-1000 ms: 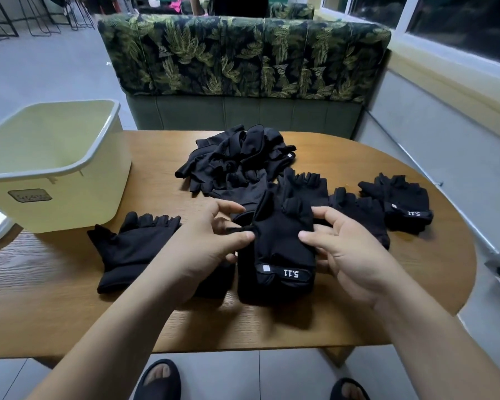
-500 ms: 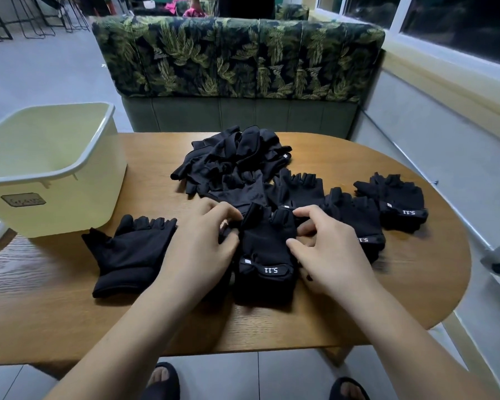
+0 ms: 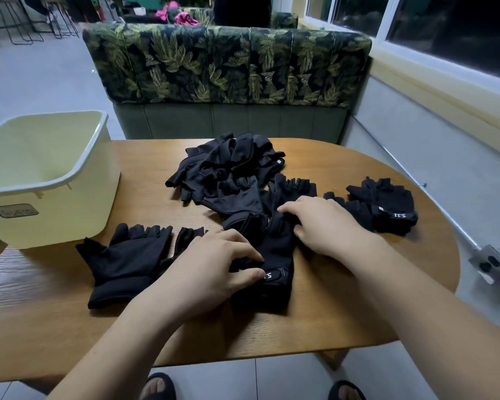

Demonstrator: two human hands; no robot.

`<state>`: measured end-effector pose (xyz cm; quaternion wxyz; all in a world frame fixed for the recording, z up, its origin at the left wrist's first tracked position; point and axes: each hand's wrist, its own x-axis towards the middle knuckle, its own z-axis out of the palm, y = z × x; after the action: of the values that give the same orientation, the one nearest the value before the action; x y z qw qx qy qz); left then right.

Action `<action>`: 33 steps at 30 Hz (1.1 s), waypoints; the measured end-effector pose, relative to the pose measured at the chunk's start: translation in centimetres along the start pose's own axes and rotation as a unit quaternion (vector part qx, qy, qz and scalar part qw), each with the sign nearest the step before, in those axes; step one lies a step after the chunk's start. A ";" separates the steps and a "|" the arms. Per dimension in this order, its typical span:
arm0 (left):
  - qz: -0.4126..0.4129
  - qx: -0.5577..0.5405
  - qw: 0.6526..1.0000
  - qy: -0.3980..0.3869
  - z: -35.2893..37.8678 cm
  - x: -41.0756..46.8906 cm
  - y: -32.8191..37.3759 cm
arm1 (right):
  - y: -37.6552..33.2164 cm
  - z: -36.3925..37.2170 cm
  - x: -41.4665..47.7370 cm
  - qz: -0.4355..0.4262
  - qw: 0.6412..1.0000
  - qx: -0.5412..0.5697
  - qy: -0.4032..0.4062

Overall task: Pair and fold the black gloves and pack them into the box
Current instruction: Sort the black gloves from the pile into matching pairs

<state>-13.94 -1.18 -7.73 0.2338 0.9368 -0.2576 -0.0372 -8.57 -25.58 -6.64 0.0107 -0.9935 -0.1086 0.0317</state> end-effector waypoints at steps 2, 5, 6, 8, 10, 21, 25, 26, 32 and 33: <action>0.002 -0.010 1.000 -0.004 0.0 0.1 0.0 | 0.3 -0.4 1.2 0.005 1.000 -0.018 -0.020; 0.007 -0.017 1.000 -0.008 0.2 0.3 0.0 | 1.2 -0.7 3.1 0.032 0.999 -0.031 -0.024; 0.010 -0.015 1.000 -0.010 0.3 0.3 0.1 | 1.6 -0.8 3.7 0.042 0.998 -0.037 -0.024; 0.018 -0.016 1.000 -0.011 0.6 0.5 0.3 | 2.2 -0.9 4.9 0.063 0.997 -0.045 -0.022; 0.024 -0.017 0.999 -0.013 0.8 0.7 0.5 | 2.8 -1.1 6.0 0.081 0.995 -0.051 -0.022; 0.033 -0.038 0.998 -0.023 1.2 1.2 0.9 | 4.5 -2.0 7.6 0.104 0.994 -0.030 -0.020; 0.033 -0.056 0.998 -0.008 0.3 1.0 0.9 | 2.4 -2.3 4.6 0.017 0.990 0.088 0.109; 0.033 -0.062 0.998 -0.002 0.1 0.9 0.9 | 1.8 -2.3 3.6 -0.005 0.985 0.137 0.109; 0.015 -0.061 0.998 0.017 -1.1 0.4 0.7 | 0.2 -2.1 -0.7 -0.014 0.978 0.204 -0.030; 0.009 -0.051 0.999 0.012 -1.3 0.2 0.7 | 0.2 -2.2 -1.0 -0.010 0.979 0.195 -0.058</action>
<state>-13.85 -1.26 -6.29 0.2846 0.9216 -0.2614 -0.0369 -9.37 -25.99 -4.39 0.1982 -0.9677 -0.1105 0.1098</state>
